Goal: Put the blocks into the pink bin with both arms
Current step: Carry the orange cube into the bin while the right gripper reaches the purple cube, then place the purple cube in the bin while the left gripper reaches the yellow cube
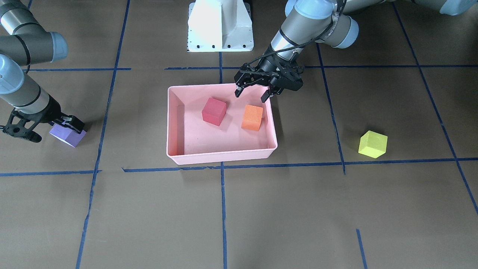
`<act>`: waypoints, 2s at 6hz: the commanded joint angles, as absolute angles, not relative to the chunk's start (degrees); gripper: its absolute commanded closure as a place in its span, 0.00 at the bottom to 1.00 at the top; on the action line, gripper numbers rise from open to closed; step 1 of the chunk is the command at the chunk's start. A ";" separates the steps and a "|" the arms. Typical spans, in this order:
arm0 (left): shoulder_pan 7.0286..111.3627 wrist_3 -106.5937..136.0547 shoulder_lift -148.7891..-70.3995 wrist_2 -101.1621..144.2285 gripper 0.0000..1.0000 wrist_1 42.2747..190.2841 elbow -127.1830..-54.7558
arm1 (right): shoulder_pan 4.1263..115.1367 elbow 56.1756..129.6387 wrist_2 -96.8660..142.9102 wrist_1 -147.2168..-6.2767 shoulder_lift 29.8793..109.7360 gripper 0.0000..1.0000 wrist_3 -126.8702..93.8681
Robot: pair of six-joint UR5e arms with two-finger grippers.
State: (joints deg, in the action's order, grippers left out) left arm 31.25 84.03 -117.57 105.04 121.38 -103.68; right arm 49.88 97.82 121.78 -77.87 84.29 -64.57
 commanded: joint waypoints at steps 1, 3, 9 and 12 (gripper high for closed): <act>31.29 84.02 -117.51 104.94 0.01 121.38 -103.80 | 49.66 96.25 121.47 -77.87 82.72 0.24 -64.60; 31.20 84.02 -117.42 103.11 0.01 121.38 -103.80 | 49.66 95.27 118.31 -77.78 80.51 0.54 -68.37; 31.99 82.98 -105.96 102.83 0.01 122.07 -113.53 | 34.50 110.58 110.85 -81.74 61.56 0.88 -80.82; 39.60 64.78 -92.24 105.19 0.02 127.78 -113.12 | 27.24 107.66 99.49 -81.74 59.76 0.00 -82.44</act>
